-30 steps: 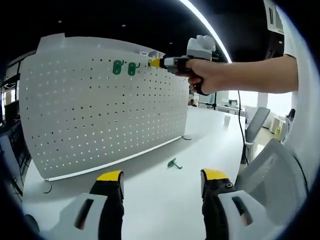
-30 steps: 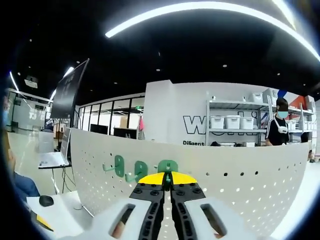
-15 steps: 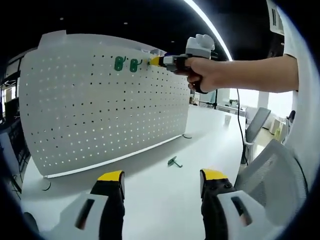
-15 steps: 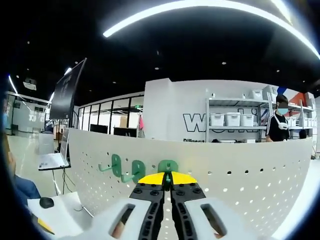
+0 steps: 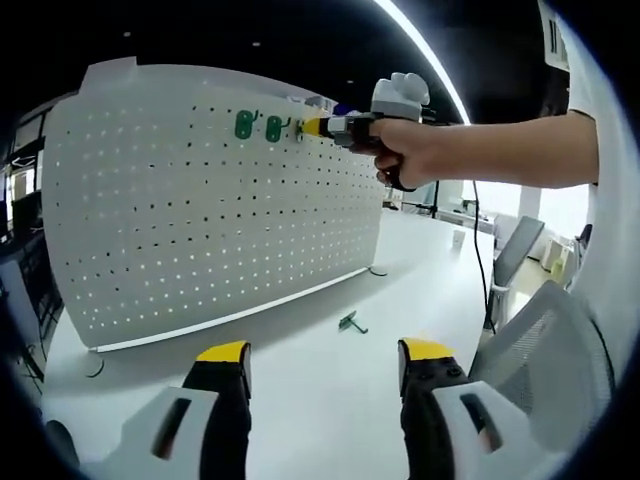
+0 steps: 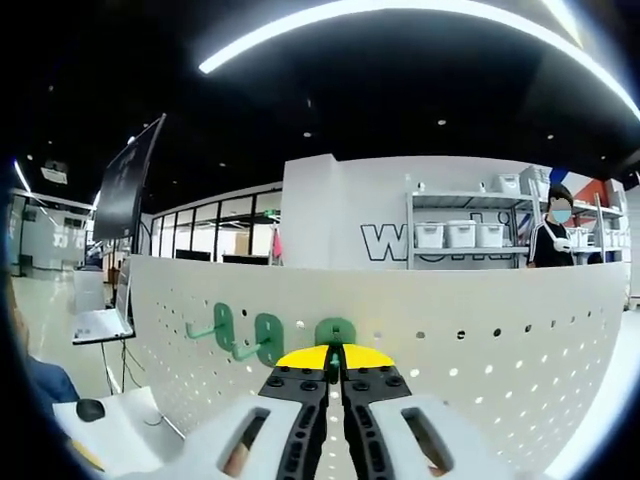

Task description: Insert the hook assembly into the mounting plate slot until the hook locks in place.

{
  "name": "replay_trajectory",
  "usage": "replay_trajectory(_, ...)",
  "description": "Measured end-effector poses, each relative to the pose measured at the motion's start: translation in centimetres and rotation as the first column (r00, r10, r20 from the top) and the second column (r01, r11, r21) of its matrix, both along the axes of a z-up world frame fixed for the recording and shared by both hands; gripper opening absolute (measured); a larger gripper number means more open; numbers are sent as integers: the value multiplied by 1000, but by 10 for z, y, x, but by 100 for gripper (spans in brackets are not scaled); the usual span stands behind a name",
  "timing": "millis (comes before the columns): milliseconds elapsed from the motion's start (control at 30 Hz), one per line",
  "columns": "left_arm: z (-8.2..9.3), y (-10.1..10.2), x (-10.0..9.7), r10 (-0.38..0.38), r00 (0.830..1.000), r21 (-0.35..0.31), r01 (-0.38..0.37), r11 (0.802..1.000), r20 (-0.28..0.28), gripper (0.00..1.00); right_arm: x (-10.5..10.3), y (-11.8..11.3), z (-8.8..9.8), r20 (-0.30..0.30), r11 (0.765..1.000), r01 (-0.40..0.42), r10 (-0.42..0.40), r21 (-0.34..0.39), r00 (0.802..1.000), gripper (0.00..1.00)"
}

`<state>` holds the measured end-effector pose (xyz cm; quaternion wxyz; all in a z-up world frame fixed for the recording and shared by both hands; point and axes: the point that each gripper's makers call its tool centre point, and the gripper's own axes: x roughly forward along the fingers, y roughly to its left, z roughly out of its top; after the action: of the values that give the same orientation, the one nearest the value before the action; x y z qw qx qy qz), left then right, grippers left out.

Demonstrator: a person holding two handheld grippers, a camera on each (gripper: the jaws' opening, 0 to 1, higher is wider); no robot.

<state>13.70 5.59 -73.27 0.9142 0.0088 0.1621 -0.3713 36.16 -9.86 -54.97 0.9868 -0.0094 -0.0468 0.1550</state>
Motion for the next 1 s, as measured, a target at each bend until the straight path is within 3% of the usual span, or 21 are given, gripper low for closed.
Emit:
replay_trajectory(433, -1, 0, -2, 3, 1000, 2, -3, 1000, -9, 60, 1, 2, -1, 61, 993, 105, -102, -53, 993, 1)
replay_trajectory(1000, -2, 1, -3, 8, 1000, -4, -8, 1000, -11, 59, 3, 1, -4, 27, 978, 203, -204, 41, 978, 2)
